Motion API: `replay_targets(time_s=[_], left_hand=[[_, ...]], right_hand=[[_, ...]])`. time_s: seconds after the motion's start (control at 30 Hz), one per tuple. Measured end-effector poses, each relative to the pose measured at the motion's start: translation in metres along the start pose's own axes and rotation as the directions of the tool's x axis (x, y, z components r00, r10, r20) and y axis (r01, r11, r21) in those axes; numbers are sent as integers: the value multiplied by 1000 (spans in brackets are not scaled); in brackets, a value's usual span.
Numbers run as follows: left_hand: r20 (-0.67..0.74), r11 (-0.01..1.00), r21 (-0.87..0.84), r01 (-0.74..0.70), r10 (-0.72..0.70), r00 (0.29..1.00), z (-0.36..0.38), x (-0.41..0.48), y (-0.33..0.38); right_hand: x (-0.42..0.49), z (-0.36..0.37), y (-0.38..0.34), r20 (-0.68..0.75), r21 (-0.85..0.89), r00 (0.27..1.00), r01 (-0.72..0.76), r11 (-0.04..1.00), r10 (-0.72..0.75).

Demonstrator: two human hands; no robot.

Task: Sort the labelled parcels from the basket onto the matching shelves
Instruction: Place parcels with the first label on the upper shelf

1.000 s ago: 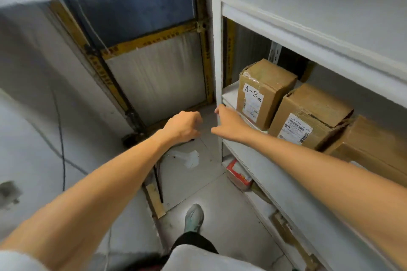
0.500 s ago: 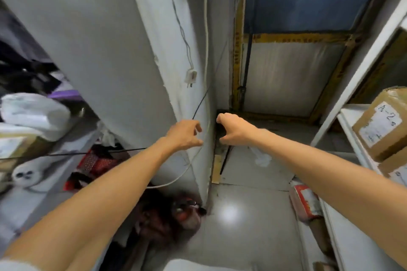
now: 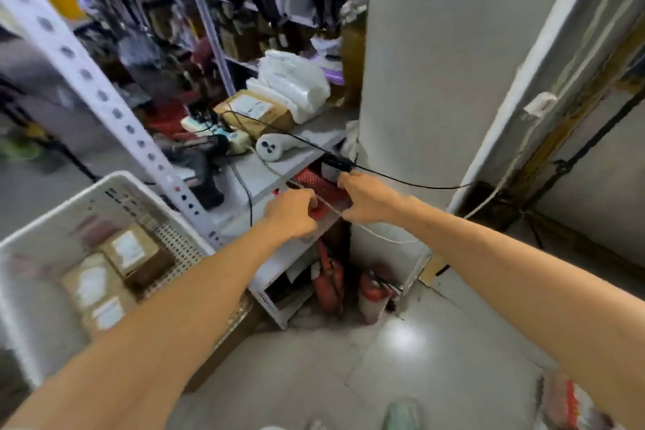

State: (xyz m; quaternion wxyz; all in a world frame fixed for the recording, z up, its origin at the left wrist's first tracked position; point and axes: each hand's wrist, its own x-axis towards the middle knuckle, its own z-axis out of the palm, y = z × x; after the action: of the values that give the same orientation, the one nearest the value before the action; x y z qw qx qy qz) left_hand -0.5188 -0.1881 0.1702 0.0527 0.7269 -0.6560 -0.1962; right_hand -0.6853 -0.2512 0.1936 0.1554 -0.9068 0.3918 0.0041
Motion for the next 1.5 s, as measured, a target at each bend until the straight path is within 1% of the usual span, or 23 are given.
replay_targets(time_s=[0.03,0.13,0.23,0.33,0.43,0.57,0.63,0.73,0.77,0.9,1.0,1.1,1.2,1.3,1.4,1.5], left_hand=[[-19,999,-7,39,-39,999,-4,-11,-15],[-74,984,-38,173,-176,982,-18,-46,-59],[-101,925,-98,368,-377,921,-23,-88,-91],[-116,849,-136,510,-525,843,-19,-136,-115],[-161,769,-220,600,-635,755,-14,-183,-133],[-164,640,-309,703,-764,624,-9,-238,-146],[-173,602,-325,729,-796,580,-6,-260,-152],[-162,559,-328,761,-827,538,-1,-285,-164],[-157,554,-333,763,-830,534,-1,-290,-170],[-142,541,-342,768,-838,527,-1,-295,-204],[-159,564,-327,758,-823,545,-2,-293,-242],[-143,584,-333,741,-808,572,-5,-294,-283],[-112,608,-308,732,-787,607,-12,-294,-328],[-96,620,-332,710,-772,629,-23,-294,-373],[-59,638,-331,695,-749,660,-32,-292,-409],[-22,640,-331,693,-739,673,-40,-282,-441]], right_hand=[[10,3,-16,0,-4,999,53,999,-53],[33,9,-61,68,-20,980,188,982,-186],[49,13,-106,120,14,936,332,943,-331],[60,23,-149,211,24,876,439,898,-434],[59,35,-192,297,22,781,569,822,-549],[53,53,-241,341,27,678,685,728,-651],[52,63,-261,352,61,638,715,697,-685],[50,74,-287,371,102,590,742,663,-718],[50,78,-294,376,104,578,751,653,-724],[64,97,-322,392,84,569,761,644,-723],[85,113,-349,409,73,568,760,646,-714],[107,127,-381,417,72,588,739,670,-693],[133,145,-412,461,1,599,737,675,-655],[161,160,-442,477,-43,619,726,686,-624],[185,169,-464,466,-36,657,683,729,-592],[207,176,-476,473,-23,676,651,759,-565]])
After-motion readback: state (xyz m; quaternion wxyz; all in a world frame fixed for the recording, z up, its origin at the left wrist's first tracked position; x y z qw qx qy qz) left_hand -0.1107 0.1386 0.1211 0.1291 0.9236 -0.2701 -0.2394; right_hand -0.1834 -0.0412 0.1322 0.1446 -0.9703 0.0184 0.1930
